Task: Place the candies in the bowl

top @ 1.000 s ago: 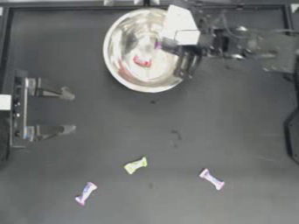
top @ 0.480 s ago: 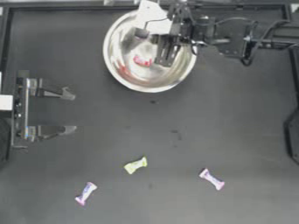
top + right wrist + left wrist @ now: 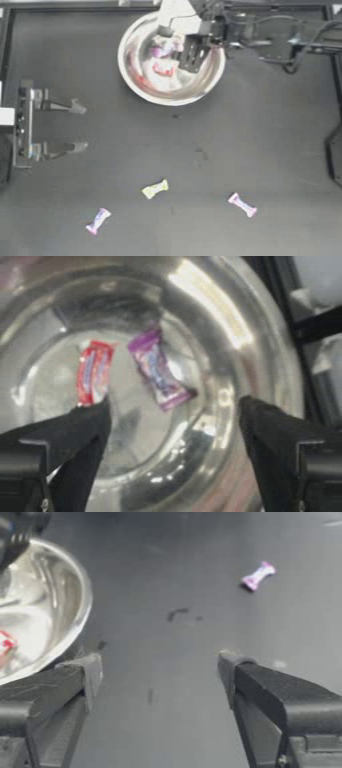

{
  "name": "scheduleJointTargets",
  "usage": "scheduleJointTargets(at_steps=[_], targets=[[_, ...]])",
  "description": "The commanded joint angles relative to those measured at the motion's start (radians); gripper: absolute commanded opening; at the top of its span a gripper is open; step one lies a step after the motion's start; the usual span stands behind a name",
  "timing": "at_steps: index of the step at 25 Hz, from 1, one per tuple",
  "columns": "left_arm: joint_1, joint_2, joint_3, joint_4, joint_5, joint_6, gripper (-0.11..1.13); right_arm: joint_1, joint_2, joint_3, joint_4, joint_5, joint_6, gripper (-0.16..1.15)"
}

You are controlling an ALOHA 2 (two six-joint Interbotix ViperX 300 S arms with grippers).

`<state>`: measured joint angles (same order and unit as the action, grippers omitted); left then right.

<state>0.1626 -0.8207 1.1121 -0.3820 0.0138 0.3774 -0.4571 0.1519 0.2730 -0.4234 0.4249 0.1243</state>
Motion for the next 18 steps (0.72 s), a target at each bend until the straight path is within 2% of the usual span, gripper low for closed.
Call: scheduleJointTargets(at_steps=[1,8,14,18], targets=[[0.002,0.005,-0.028,-0.002,-0.003,0.000,1.00,0.044,-0.147,0.058,0.015,-0.089,0.003,1.00],[0.000,-0.005,-0.028,-0.002,-0.003,0.002,1.00,0.117,-0.408,0.273,0.098,-0.282,0.005,1.00],[0.000,-0.023,-0.032,0.000,0.003,0.003,1.00,0.169,-0.632,0.466,0.190,-0.334,0.006,1.00],[0.002,-0.046,-0.034,0.003,0.009,0.008,1.00,0.207,-0.762,0.568,0.219,-0.382,0.009,1.00]])
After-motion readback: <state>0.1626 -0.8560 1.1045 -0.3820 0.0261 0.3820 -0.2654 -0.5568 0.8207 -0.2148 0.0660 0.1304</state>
